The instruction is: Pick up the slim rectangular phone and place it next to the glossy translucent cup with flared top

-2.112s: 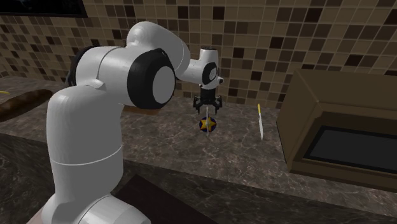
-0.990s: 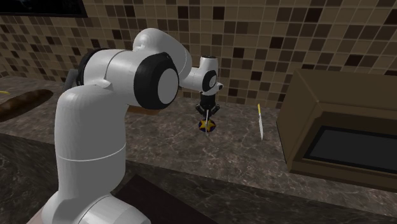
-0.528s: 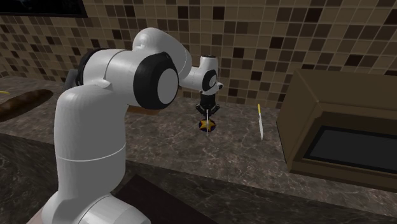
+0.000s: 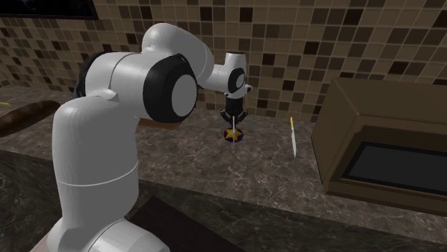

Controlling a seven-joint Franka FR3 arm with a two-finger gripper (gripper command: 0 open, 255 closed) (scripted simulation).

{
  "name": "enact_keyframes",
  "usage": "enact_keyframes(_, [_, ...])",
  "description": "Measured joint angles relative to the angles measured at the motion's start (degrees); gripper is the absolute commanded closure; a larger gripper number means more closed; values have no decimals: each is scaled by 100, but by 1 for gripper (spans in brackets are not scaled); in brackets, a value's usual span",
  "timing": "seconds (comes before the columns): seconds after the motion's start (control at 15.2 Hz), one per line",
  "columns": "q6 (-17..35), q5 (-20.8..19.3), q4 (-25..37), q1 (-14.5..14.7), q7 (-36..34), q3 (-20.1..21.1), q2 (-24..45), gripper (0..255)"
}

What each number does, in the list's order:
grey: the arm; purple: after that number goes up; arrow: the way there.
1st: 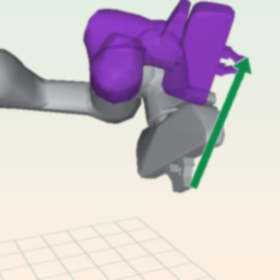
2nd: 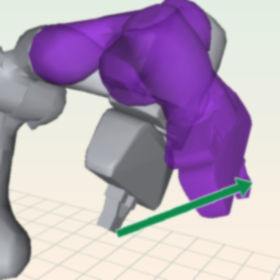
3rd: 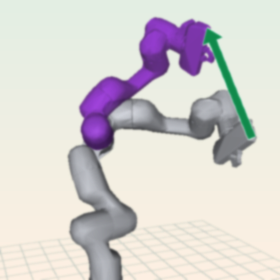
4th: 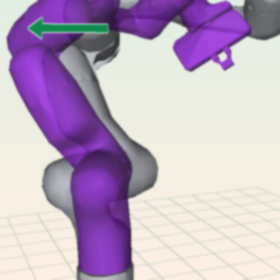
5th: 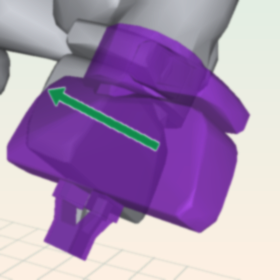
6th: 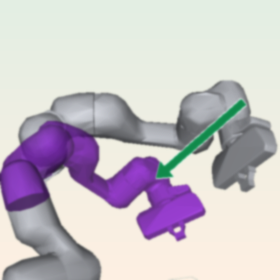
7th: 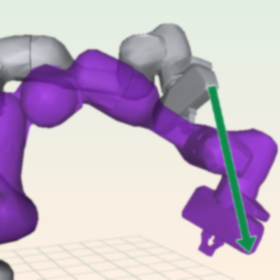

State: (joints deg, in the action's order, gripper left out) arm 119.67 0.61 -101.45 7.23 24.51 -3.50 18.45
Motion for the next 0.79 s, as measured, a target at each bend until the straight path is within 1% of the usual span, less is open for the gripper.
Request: enact_keyframes(0.79, [-829,-19,553,1,-3,-8,-277,255])
